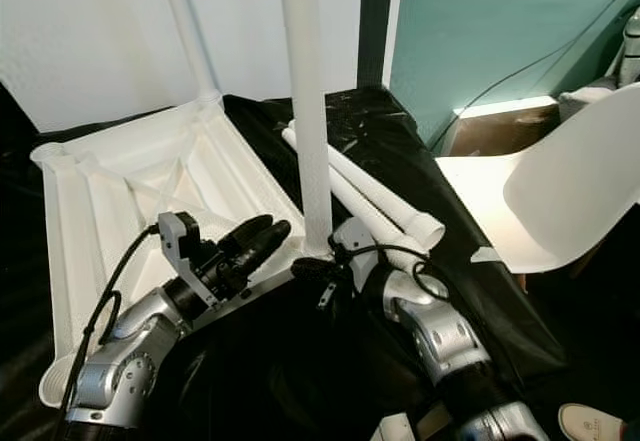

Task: Building children table

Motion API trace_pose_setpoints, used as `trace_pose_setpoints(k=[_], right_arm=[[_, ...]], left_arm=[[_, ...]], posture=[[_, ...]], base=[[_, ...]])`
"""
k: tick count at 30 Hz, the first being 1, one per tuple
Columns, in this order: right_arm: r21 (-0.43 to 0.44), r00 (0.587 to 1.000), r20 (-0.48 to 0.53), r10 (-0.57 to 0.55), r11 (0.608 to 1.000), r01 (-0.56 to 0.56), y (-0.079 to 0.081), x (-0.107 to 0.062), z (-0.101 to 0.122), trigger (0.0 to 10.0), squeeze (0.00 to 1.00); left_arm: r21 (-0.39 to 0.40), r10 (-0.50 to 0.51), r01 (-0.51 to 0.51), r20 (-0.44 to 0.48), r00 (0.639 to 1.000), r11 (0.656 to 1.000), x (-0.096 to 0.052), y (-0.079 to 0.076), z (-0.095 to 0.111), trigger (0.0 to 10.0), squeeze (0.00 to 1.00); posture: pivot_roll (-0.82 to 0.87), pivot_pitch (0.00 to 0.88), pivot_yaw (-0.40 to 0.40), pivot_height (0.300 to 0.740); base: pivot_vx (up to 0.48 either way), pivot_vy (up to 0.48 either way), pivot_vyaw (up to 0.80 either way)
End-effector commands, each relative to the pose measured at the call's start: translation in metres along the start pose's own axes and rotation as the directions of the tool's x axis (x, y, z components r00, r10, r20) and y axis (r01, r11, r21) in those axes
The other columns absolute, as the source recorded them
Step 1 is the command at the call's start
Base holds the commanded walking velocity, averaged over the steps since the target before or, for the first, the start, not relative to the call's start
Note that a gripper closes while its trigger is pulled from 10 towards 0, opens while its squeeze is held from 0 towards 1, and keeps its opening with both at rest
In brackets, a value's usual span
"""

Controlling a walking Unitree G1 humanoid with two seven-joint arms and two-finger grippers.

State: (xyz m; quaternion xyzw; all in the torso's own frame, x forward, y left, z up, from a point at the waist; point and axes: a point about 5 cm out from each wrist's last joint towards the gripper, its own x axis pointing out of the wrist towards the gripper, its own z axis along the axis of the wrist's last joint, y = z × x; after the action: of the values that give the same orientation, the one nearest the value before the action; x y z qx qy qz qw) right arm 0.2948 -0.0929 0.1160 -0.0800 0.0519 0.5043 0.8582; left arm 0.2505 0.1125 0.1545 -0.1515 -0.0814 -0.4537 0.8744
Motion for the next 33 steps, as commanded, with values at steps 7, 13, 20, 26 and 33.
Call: trace_pose_setpoints(k=[7, 13, 20, 26, 33], right_arm=[[-0.085, 0.999, -0.043, -0.026, 0.996, 0.023, -0.020, 0.017, 0.000, 0.0, 0.00], [-0.103, 0.997, -0.039, -0.067, 0.993, 0.062, -0.024, 0.024, 0.001, 0.0, 0.00], [-0.053, 0.995, 0.031, -0.090, 0.994, 0.091, -0.009, 0.028, 0.000, 10.0, 0.00], [-0.014, 0.987, 0.077, -0.140, 0.990, 0.141, 0.005, 0.023, -0.003, 10.0, 0.00], [0.011, 0.977, 0.103, -0.186, 0.983, 0.186, 0.009, 0.020, -0.001, 10.0, 0.00]], left_arm=[[0.048, 0.018, -0.016, -0.038, 0.999, 0.999, -0.003, 0.002, -0.002, 10.0, 0.00], [0.052, 0.019, -0.017, -0.047, 0.999, 0.998, -0.003, 0.000, -0.003, 10.0, 0.00], [0.048, 0.025, -0.020, -0.108, 0.994, 0.999, -0.006, 0.001, -0.009, 10.0, 0.00], [0.075, 0.022, -0.003, -0.258, 0.966, 0.997, -0.013, 0.008, -0.022, 10.0, 0.00], [0.096, -0.017, 0.056, -0.371, 0.928, 0.994, -0.028, 0.013, -0.028, 10.0, 0.00]], posture=[[0.19, 0.000, 0.003, 0.740], [0.20, 0.000, 0.005, 0.740], [0.17, 0.000, 0.023, 0.740], [0.12, 0.000, 0.032, 0.740], [0.10, 0.000, 0.053, 0.740]], base=[[0.000, 0.000, 0.00], [0.000, 0.000, 0.00], [0.000, 0.000, 0.00], [0.000, 0.000, 0.00], [0.000, 0.000, 0.00]])
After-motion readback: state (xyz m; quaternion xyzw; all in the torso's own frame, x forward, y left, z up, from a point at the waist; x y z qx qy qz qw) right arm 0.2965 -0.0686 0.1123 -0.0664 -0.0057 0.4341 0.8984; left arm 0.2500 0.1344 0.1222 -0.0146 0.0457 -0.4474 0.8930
